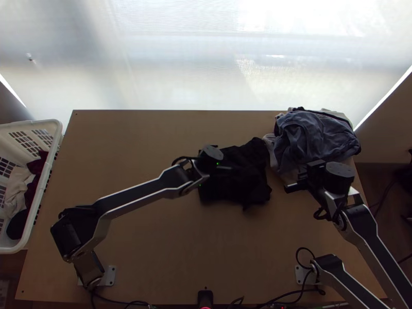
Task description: Fold the t-shirt
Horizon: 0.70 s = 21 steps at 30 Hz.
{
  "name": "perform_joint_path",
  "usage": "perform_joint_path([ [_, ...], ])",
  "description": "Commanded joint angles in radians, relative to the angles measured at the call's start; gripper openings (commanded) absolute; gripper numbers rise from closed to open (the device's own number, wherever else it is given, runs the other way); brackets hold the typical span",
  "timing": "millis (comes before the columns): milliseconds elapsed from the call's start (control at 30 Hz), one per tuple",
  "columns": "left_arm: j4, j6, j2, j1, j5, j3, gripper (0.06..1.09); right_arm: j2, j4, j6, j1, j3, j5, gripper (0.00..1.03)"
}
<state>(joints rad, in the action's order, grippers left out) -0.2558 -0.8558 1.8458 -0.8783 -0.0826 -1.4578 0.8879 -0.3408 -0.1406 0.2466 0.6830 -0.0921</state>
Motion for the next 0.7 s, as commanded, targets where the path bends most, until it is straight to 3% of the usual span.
perform_joint_path([
  [0,-0.284,0.330,0.047,0.139,-0.005,-0.190,0.41,0.109,0.057,0.036,0.134,0.044,-0.001,0.03],
  [100,-0.364,0.443,0.079,0.176,0.015,-0.248,0.10,0.181,0.095,0.036,0.183,0.072,-0.001,0.03],
  [233,-0.484,0.583,0.115,0.185,0.073,-0.326,0.10,0.281,0.138,0.033,0.238,0.128,0.000,0.03],
  [400,-0.517,0.693,0.110,0.193,0.198,-0.328,0.10,0.439,0.191,0.021,0.276,0.193,0.002,0.03],
  [667,-0.597,0.724,0.109,0.188,0.328,-0.309,0.10,0.602,0.235,0.041,0.303,0.288,0.018,0.03],
])
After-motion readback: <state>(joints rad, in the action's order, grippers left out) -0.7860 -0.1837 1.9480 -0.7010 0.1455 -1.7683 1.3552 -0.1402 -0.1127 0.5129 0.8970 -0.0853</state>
